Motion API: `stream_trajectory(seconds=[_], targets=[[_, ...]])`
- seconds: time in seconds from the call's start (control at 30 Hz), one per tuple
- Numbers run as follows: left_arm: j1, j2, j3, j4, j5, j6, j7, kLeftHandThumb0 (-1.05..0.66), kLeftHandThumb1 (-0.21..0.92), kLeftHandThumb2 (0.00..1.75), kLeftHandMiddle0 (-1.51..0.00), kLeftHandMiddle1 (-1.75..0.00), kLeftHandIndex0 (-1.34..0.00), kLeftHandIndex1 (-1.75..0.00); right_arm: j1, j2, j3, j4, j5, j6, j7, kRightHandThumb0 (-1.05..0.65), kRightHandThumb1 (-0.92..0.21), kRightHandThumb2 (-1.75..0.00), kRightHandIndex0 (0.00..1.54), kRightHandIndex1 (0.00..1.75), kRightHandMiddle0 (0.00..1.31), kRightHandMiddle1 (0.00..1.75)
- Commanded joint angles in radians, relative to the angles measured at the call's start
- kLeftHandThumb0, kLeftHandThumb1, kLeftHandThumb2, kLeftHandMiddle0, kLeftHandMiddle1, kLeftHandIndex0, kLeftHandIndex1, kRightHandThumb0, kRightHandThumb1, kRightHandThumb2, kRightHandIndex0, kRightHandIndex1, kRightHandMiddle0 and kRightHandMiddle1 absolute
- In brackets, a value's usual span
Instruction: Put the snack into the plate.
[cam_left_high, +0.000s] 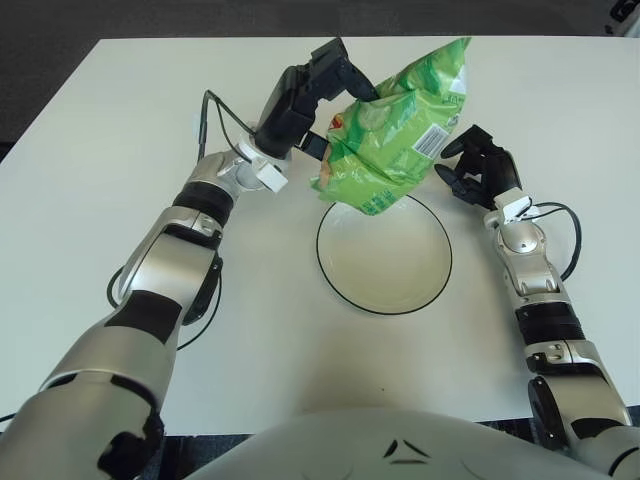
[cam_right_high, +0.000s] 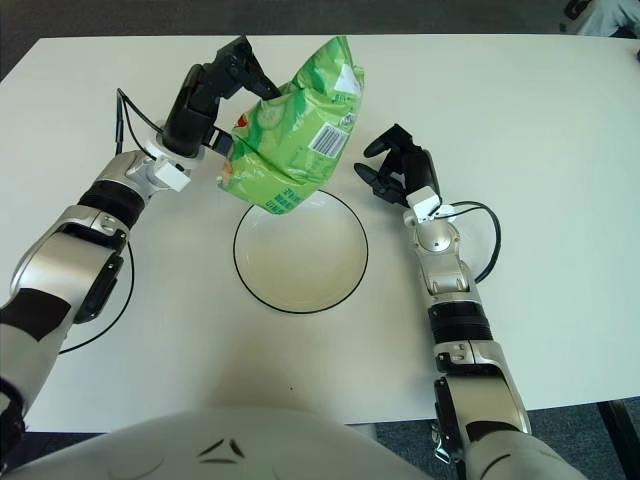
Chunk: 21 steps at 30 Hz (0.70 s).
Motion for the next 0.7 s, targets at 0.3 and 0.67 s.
stream_trajectory(seconds=[0.3, 0.67], targets=[[-0.042, 0.017, -0.182, 0.098, -0.271, -0.096, -0.309, 0.17, 0.43, 1.09, -0.56, -1.60, -0.58, -1.66, 0.170, 0.038, 0.047, 0.185, -0.042, 0.055, 0.012, -0.36, -0.92, -0.30, 0.81, 1.64, 0.44, 1.51], [0.031, 0.155, -0.406, -0.170, -0.780, 0.134, -0.792, 0.00, 0.91, 0.21, -0.54, -1.34, -0.50, -1.29, 0.170, 0.035, 0.051, 0.182, -0.048, 0.063, 0.009, -0.36, -0.92, -0.30, 0.81, 1.64, 0.44, 1.51]])
